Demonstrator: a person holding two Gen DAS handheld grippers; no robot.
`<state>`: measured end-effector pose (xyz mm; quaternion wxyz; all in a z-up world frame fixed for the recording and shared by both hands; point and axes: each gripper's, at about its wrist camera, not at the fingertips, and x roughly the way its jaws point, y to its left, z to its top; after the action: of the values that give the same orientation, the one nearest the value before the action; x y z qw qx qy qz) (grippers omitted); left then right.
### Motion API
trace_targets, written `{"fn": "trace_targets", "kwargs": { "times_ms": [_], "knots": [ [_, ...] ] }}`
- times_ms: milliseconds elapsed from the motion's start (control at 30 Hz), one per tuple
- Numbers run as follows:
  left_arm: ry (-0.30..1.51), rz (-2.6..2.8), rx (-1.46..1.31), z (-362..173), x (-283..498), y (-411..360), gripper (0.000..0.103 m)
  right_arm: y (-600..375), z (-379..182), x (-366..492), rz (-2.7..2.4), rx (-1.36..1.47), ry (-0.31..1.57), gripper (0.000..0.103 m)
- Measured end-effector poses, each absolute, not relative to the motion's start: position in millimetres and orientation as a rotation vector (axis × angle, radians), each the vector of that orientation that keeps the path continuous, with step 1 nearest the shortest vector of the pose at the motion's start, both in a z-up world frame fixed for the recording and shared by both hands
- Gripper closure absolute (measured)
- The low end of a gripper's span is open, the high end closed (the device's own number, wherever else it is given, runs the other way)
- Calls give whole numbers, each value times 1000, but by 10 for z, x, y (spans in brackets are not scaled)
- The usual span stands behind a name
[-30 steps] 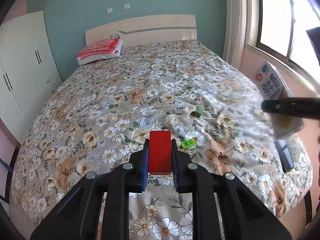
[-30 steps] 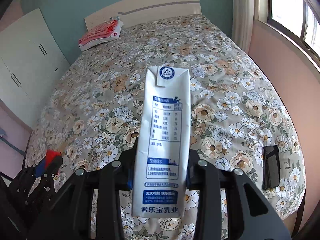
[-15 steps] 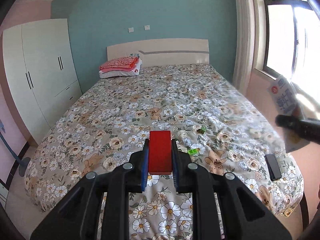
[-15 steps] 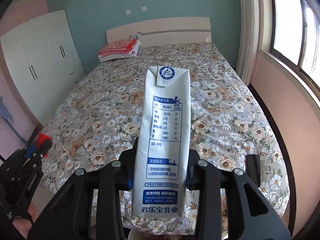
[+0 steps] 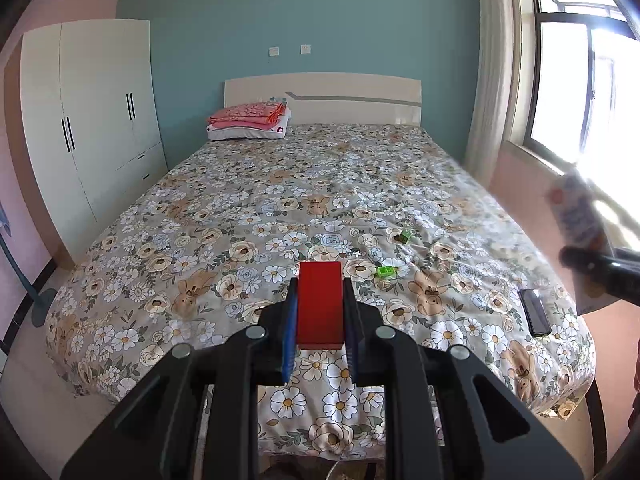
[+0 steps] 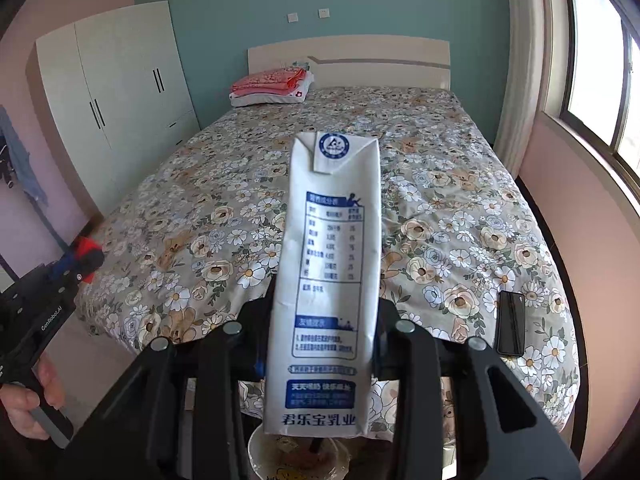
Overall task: Collect trash
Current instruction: 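Carry the red block and milk carton with both tools to the wastebasket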
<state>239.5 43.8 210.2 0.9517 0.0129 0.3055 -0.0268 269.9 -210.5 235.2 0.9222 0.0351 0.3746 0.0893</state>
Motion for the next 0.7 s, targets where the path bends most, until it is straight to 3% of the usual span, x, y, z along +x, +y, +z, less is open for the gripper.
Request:
{"fn": "trace_targets", "kwargs": {
  "times_ms": [700],
  "knots": [
    [833, -164, 100, 554, 1727, 485, 81, -1764, 637, 1797, 354, -16, 951, 66]
  ]
}}
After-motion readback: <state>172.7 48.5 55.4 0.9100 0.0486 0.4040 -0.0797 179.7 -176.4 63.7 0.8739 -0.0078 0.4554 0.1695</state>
